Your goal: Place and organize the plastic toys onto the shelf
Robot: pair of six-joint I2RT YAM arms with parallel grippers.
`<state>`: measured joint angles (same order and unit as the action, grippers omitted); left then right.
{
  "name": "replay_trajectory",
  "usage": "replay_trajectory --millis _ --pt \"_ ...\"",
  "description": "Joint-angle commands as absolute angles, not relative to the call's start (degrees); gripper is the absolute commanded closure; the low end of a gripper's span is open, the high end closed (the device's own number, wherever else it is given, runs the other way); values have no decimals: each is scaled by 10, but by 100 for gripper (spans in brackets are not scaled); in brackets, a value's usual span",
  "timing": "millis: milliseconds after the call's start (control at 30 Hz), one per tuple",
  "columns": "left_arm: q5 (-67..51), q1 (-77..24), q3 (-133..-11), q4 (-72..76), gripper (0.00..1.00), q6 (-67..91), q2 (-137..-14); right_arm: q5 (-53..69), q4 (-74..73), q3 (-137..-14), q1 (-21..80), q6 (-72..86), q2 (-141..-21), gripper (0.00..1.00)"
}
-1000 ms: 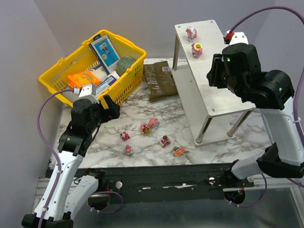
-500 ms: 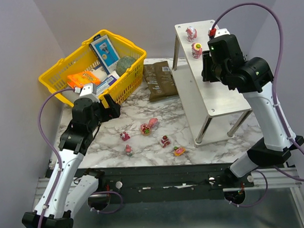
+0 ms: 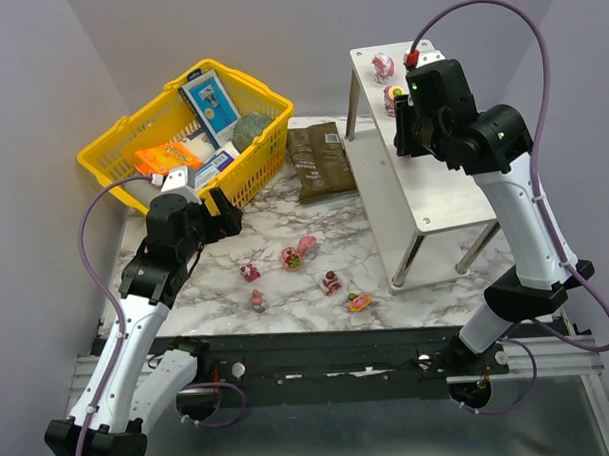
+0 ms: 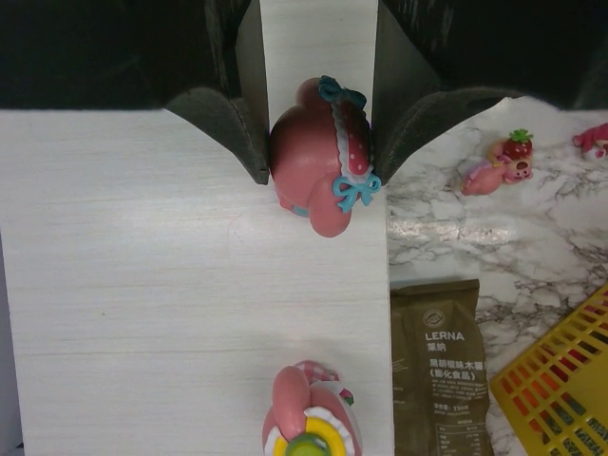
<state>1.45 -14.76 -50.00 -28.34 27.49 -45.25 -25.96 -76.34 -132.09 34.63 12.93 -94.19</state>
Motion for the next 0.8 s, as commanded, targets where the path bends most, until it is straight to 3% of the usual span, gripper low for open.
replay_trajectory --millis 0,767 --pt "17 -150 -497 -267 1 270 -454 -257 -780 -1333 337 123 -960 81" --pt "16 -150 -498 -272 1 267 -449 -230 -744 -1330 320 117 -965 48"
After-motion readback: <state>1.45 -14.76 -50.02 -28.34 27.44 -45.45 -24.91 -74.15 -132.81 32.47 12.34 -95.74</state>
